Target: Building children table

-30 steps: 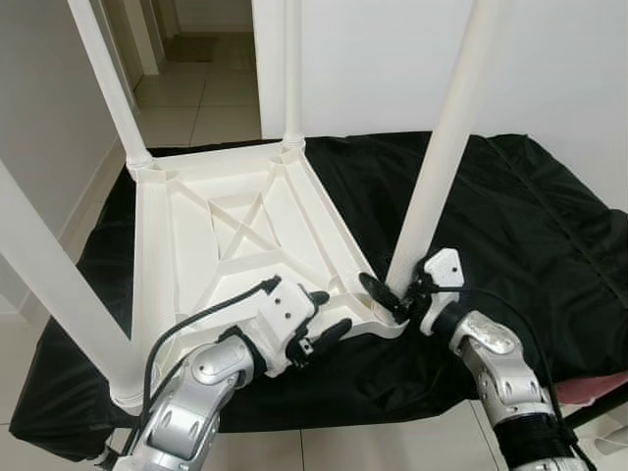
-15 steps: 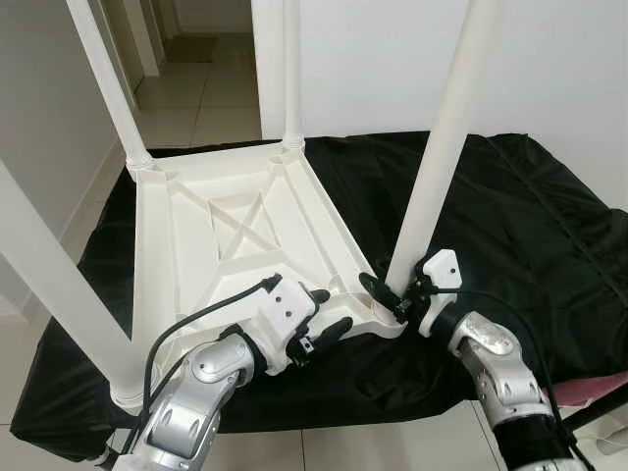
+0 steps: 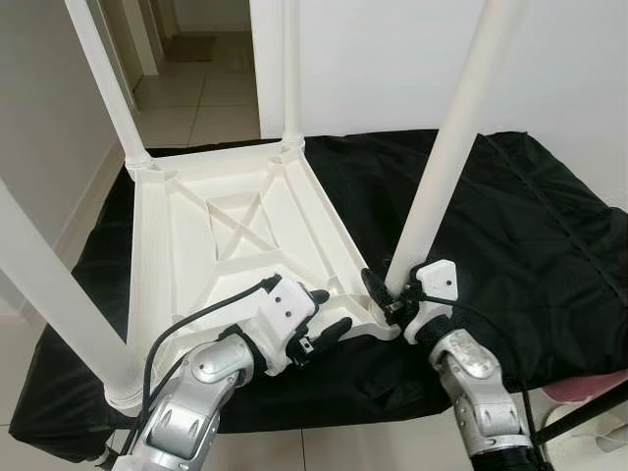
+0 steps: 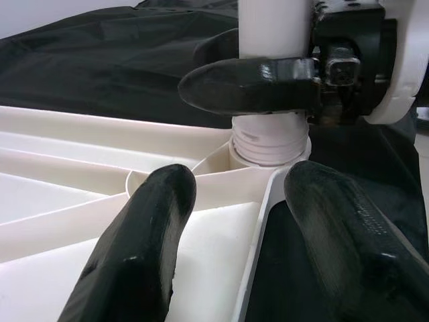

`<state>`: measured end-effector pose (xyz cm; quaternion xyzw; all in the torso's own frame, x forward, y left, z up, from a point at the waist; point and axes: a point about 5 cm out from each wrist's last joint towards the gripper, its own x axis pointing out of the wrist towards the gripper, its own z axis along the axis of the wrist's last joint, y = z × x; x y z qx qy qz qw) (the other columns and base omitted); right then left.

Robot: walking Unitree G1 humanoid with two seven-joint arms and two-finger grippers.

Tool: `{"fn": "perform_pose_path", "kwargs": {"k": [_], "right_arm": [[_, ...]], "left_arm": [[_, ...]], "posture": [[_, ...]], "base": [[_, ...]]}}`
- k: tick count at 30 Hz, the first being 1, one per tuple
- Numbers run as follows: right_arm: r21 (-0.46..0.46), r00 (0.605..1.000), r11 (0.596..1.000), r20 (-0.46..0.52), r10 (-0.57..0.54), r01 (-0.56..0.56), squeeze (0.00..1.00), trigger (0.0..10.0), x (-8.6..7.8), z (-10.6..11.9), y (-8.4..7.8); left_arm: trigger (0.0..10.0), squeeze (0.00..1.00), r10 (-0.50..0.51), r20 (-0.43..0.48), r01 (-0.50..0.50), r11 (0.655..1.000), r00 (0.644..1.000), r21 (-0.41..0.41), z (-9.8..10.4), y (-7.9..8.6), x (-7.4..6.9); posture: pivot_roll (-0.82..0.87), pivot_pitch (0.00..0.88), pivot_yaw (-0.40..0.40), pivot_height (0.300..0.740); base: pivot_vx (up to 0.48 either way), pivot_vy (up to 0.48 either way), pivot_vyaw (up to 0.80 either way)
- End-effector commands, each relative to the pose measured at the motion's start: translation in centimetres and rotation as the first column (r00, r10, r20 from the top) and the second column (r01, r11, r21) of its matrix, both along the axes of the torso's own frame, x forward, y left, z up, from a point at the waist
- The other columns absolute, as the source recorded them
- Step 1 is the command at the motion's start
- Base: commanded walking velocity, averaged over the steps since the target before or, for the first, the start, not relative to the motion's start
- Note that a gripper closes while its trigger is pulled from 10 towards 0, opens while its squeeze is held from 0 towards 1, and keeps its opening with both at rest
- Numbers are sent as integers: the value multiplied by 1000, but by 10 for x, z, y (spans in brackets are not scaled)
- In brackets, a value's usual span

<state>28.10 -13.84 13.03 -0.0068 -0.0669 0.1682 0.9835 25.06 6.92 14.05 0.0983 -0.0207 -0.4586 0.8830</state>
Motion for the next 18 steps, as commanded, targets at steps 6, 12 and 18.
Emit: {"fn": "perform_pose_path", "kwargs": {"k": [6, 12, 18], "right_arm": [[82, 989, 987, -58, -135, 139, 0, 10000, -1, -4, 8], [107, 974, 970, -78, -213, 220, 663, 10000, -4, -7, 16], [176, 971, 956, -88, -223, 236, 1000, 10000, -1, -2, 24]], "left_arm": [[10000, 0, 32, 8, -32, 999, 999, 19, -2, 2, 0], [10000, 0, 43, 9, -44, 999, 999, 27, -3, 4, -1], [10000, 0, 46, 7, -46, 999, 999, 27, -3, 4, -3]], "posture": [[-32, 0, 28, 740], [-12, 0, 18, 740], [-7, 0, 21, 740]], "base": [[0, 0, 0], [0, 0, 0], [0, 0, 0]]}}
